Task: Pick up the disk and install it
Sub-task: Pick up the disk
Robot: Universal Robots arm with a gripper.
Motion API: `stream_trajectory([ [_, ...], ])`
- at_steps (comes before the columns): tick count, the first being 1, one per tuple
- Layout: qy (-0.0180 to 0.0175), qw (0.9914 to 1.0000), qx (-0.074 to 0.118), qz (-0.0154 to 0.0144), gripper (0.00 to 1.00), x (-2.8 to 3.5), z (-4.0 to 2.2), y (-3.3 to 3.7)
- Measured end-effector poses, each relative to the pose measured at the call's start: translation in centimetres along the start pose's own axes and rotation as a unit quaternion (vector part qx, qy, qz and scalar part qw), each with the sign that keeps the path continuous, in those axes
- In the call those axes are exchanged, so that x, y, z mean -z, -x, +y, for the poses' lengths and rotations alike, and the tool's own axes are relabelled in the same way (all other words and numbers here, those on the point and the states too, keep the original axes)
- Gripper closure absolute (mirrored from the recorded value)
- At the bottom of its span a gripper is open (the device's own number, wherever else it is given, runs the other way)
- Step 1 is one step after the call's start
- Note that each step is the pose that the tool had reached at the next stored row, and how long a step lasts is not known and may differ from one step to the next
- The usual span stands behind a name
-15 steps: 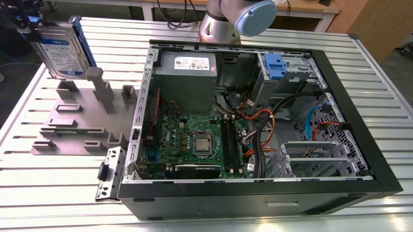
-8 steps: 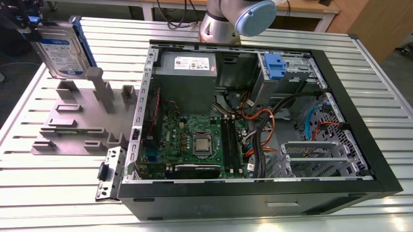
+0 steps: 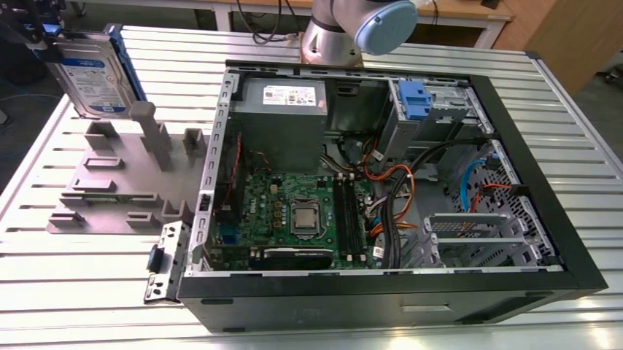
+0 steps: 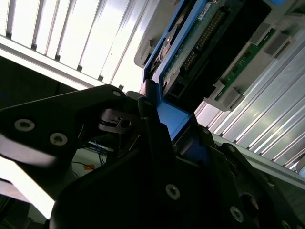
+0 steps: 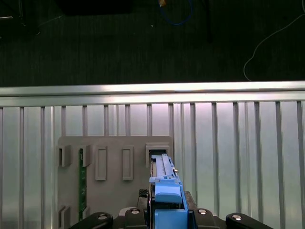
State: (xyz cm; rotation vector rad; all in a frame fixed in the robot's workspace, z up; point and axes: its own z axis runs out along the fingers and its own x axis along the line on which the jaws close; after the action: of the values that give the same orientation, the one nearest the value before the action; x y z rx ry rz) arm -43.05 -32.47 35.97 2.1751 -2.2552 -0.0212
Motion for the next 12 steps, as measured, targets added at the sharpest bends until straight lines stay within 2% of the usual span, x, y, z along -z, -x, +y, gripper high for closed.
stream_trajectory([
  [4,0.0002,1.0,0.0,-0.0009,0.63,0.02,0.0,0.0],
  [12,0.0002,0.99999,0.0,-0.0049,0.63,0.01,0.0,0.0],
])
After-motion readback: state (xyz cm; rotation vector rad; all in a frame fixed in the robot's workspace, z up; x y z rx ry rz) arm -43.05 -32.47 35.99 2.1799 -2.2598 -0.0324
